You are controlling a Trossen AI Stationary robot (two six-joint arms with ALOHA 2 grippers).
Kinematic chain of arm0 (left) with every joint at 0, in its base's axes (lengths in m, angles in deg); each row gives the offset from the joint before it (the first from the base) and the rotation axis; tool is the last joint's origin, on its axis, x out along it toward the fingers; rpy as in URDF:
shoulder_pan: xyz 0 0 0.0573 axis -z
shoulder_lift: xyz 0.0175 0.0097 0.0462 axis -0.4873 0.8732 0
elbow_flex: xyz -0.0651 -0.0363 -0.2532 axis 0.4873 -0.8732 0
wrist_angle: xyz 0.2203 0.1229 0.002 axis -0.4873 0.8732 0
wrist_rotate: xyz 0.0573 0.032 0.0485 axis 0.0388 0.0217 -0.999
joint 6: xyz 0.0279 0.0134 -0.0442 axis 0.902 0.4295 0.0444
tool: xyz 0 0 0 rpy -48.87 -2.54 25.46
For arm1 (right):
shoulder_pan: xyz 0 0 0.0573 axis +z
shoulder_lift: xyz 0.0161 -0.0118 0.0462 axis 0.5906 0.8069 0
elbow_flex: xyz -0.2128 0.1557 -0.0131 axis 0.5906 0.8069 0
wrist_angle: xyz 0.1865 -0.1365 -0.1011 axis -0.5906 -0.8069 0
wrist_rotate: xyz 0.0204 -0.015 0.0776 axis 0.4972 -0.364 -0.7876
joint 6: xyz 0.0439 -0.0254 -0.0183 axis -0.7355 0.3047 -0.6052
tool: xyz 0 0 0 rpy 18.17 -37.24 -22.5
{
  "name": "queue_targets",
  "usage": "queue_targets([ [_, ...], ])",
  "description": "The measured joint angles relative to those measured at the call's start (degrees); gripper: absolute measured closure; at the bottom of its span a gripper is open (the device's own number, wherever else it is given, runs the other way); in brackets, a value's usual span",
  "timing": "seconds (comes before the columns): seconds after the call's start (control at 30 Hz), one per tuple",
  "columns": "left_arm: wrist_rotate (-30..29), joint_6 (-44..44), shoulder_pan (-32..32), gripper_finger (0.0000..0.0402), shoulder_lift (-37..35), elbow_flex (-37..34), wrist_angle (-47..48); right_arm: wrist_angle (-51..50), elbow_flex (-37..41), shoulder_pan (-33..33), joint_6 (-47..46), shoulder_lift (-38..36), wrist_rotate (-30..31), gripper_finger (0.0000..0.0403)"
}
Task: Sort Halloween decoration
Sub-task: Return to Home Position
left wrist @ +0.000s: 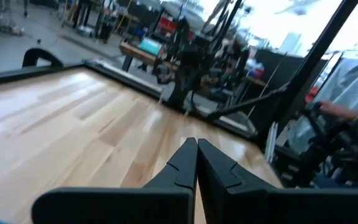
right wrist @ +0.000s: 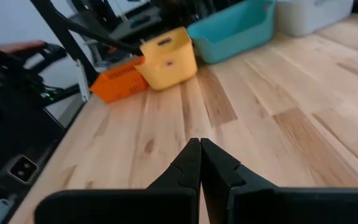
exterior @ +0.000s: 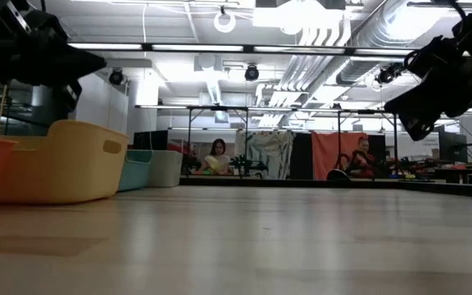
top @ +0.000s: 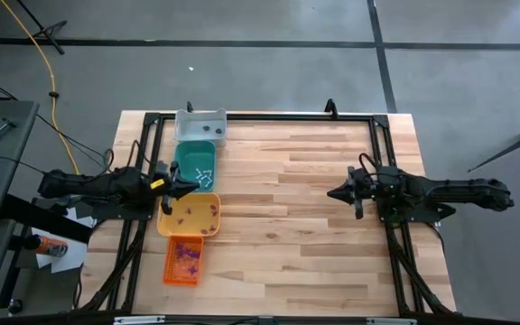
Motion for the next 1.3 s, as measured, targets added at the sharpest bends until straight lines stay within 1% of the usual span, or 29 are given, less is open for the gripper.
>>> queue_targets([
  [0.07, 0.0, 0.0, 0.0, 0.0402, -1.6, 0.0, -0.1, 0.0, 0.0, 0.3, 0.0, -1.7, 0.0, 0.0402],
  [0.43, 0.0, 0.0, 0.0, 0.0402, -1.5, 0.0, -0.9, 0.0, -0.1, 0.6, 0.0, -14.7, 0.0, 0.0402],
  [0.57, -0.1, 0.0, 0.0, 0.0402, -1.5, 0.0, -0.8, 2.3, 0.1, 1.0, 0.0, -14.7, -0.3, 0.0402],
  [0.83, 0.0, 0.0, 0.0, 0.0402, -1.5, 0.0, -0.8, 2.0, 0.1, 3.8, 0.0, -13.8, -0.9, 0.0402],
  [0.93, 0.0, 0.0, 0.0, 0.0402, -0.9, 0.0, -0.8, 0.8, 0.1, 3.9, 0.0, -13.2, -0.9, 0.0402],
  [1.3, 0.0, 0.0, 0.0, 0.0402, -0.8, 0.0, -0.8, 0.8, 0.1, 3.9, 0.0, -12.9, -0.9, 0.0402],
])
